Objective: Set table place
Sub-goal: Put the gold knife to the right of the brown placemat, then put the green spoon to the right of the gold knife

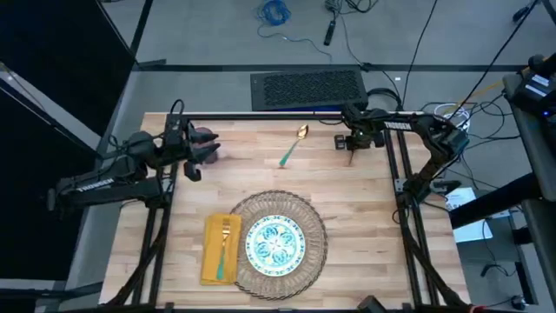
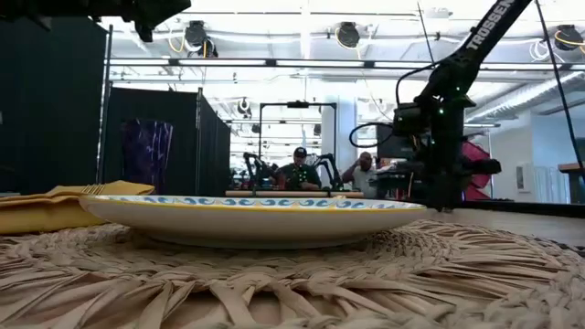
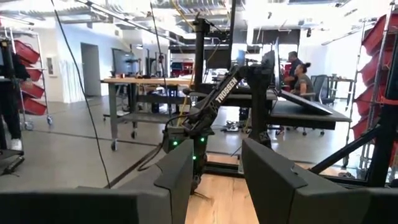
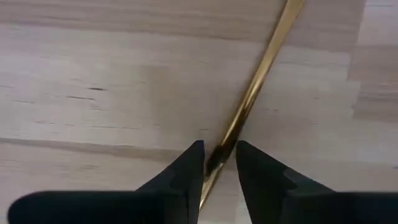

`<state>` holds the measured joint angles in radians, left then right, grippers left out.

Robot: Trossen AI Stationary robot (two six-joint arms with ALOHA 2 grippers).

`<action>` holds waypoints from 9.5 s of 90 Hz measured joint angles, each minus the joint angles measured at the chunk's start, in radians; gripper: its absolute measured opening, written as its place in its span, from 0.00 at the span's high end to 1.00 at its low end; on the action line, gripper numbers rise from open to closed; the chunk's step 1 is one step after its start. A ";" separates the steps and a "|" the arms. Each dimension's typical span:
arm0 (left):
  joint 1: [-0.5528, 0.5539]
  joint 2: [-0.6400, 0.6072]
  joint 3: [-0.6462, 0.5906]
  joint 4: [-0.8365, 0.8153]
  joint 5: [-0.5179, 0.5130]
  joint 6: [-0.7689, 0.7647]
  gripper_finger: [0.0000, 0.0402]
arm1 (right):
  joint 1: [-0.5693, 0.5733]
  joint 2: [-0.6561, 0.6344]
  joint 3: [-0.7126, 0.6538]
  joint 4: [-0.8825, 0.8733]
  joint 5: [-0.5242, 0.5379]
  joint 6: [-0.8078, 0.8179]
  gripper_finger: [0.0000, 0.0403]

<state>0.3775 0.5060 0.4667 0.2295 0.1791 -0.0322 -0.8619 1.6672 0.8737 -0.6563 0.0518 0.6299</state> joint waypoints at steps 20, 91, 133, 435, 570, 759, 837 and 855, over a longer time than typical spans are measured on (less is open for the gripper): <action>0.000 0.000 0.000 0.000 0.000 -0.009 0.70 | -0.002 0.002 -0.001 -0.010 -0.023 -0.043 0.98; 0.000 0.000 0.000 0.000 0.000 -0.009 0.70 | 0.475 -0.359 0.116 -0.436 -0.046 0.204 1.00; 0.000 0.000 0.000 -0.013 0.022 -0.011 0.70 | 1.216 -0.336 0.117 -0.373 0.013 1.110 1.00; 0.000 0.000 0.000 -0.079 0.187 -0.007 0.70 | 0.508 -0.119 0.168 0.503 -0.029 0.030 0.85; 0.000 0.004 0.000 0.055 0.016 -0.015 0.70 | 0.321 0.332 0.739 -0.127 -0.183 -1.256 0.58; 0.000 0.050 0.000 0.068 -0.006 0.013 0.70 | 0.340 0.530 0.742 -0.089 -0.157 -1.483 0.77; 0.000 0.050 0.000 0.077 -0.005 0.012 0.70 | 0.420 0.449 0.782 -0.283 -0.140 -1.328 1.00; 0.000 0.050 0.000 0.078 -0.005 0.012 0.70 | 0.453 0.379 0.853 -0.400 -0.257 -1.236 1.00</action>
<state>0.3775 0.5560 0.4667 0.3074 0.1745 -0.0207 -0.4087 2.0464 1.7271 -1.0560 -0.2052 -0.6057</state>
